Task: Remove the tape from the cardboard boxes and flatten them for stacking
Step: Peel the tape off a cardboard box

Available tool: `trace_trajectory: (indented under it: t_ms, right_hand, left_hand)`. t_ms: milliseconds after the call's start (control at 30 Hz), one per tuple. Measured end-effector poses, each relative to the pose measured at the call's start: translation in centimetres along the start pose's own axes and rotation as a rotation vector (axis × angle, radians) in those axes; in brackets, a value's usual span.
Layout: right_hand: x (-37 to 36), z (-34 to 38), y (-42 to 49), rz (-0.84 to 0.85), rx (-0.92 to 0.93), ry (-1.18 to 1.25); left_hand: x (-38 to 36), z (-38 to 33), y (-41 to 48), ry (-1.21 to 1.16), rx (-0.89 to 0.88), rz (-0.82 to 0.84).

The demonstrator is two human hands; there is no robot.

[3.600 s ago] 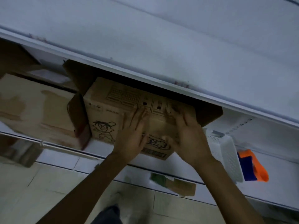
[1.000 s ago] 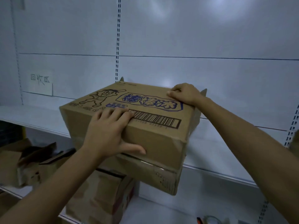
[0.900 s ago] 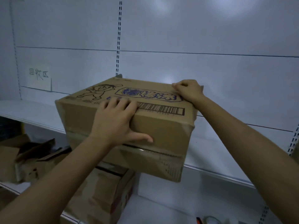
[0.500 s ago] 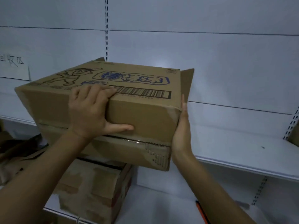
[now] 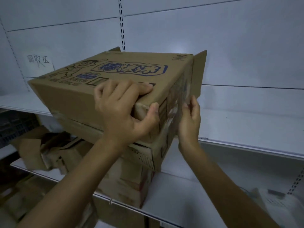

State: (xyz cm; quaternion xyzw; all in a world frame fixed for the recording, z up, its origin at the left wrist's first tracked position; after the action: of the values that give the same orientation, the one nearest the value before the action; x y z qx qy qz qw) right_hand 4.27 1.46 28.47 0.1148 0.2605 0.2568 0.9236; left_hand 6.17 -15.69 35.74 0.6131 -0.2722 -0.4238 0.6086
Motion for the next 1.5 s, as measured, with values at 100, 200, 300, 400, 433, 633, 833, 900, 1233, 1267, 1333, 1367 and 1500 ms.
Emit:
trace_trajectory:
  t_ms: [100,200,300,400,433,633,833,900,1233,1267,1333,1367,1500]
  right_hand:
    - [0.1,-1.3,1.6,0.197,-0.010,-0.129]
    - [1.1,-2.4,0.0,0.233,0.108,-0.152]
    - [2.2,-3.1,-3.0,0.278,0.209,-0.102]
    - [3.1,-2.9,-3.7,0.276,0.184,-0.010]
    - [3.0,-2.5,-3.4,0.266,0.165,0.019]
    - [0.3,-0.6,1.1,0.281,0.074,-0.042]
    - [-0.8,-1.4,1.9,0.253,0.140,-0.061]
    - [-1.6,-1.6,2.8,0.283,0.127,-0.081]
    - [-6.3,-3.2,6.0,0.463,0.423,-0.378]
    - [-6.3,-3.5,6.4,0.439,0.440,-0.346]
    - [-6.6,-3.6,7.4,0.410,0.481,-0.308]
    - [-6.9,-3.6,8.1,0.410,0.484,-0.301]
    - [-8.1,-4.1,10.9,0.411,0.420,-0.318]
  left_hand:
    - [-0.1,-0.8,-1.0,0.004,0.091,-0.022]
    - [-0.4,-2.7,-2.5,-0.006,0.252,-0.118]
    - [-0.8,-3.7,-3.4,0.000,0.326,-0.176]
    - [-0.8,-4.1,-4.3,0.022,0.316,-0.161]
    - [-0.9,-4.1,-4.4,0.031,0.305,-0.157]
    - [-2.5,-3.6,-3.8,0.118,0.306,-0.181]
    - [-3.9,-1.3,-3.1,0.160,0.312,-0.205]
    - [-4.3,-0.4,-2.8,0.163,0.319,-0.209]
    - [-6.7,2.8,-2.1,0.240,0.371,-0.177]
    - [-7.0,3.1,-2.1,0.245,0.376,-0.175]
    - [-7.7,3.5,-2.0,0.261,0.380,-0.166]
    - [-8.1,3.7,-2.0,0.272,0.382,-0.157]
    - [-9.8,4.5,-1.4,0.302,0.400,-0.084]
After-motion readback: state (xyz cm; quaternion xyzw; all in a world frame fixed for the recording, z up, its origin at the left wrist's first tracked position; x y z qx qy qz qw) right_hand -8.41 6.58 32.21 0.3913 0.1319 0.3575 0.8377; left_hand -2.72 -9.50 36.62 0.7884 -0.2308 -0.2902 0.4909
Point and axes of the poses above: each hand's wrist, its own y-axis towards the middle knuckle, its own x-axis out of the back of the hand, z = x × y, the point moved 3 cm from there along y, towards the middle knuckle, and after that the axes turned 14 degrees about -z, right-handed, at the moved point
